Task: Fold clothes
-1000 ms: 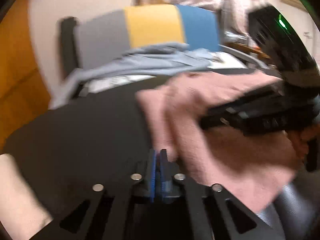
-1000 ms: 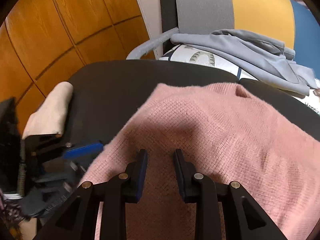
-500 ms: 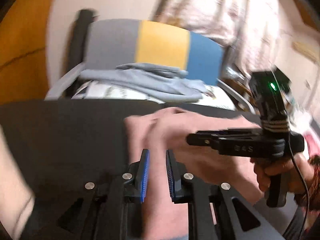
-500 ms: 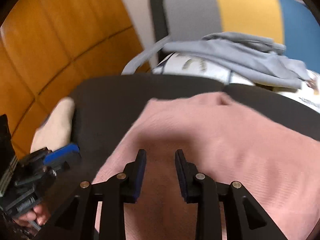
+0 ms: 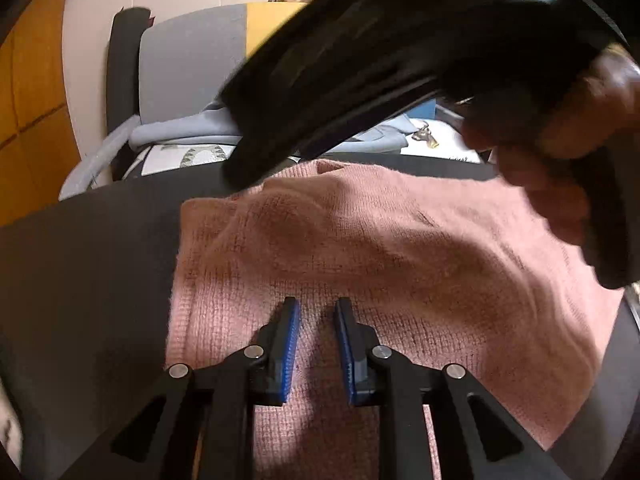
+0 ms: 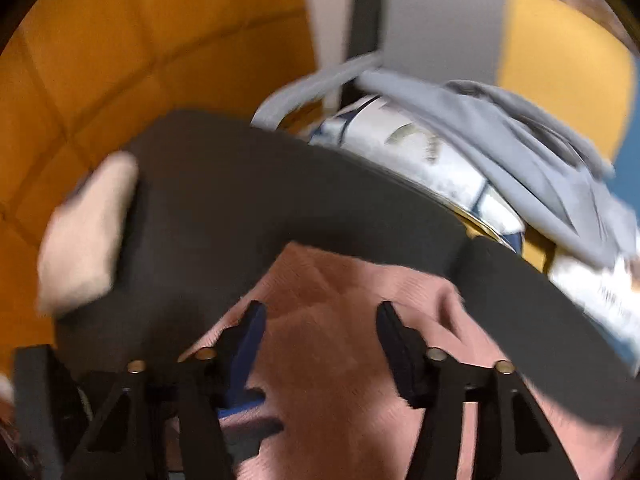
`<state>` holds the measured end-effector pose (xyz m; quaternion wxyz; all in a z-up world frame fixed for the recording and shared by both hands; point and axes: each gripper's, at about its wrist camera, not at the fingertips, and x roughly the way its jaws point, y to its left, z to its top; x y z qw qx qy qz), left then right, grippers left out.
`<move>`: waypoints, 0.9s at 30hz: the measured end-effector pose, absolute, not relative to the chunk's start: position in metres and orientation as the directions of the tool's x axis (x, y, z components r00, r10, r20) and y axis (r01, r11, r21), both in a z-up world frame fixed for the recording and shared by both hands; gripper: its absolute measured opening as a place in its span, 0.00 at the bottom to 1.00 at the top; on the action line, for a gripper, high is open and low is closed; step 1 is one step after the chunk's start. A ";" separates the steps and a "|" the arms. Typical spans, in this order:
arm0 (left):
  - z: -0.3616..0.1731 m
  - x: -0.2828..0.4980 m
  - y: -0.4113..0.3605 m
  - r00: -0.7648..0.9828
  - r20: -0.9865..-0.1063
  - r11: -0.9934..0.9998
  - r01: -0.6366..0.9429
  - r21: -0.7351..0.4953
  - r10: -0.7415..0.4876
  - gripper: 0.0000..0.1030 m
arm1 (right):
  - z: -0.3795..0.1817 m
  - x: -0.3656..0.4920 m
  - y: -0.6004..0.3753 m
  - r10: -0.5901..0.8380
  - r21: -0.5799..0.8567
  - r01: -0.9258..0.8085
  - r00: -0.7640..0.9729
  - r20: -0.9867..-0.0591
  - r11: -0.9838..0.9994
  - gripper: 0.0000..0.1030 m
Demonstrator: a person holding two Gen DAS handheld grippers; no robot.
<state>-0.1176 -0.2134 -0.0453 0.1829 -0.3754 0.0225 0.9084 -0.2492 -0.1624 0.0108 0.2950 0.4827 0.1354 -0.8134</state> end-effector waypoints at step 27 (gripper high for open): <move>-0.054 -0.128 -0.246 -0.600 -0.647 -0.882 -0.328 -0.337 0.470 0.18 | 0.001 -0.228 -0.101 -0.495 0.230 0.495 -0.510 -0.703 -0.838 0.02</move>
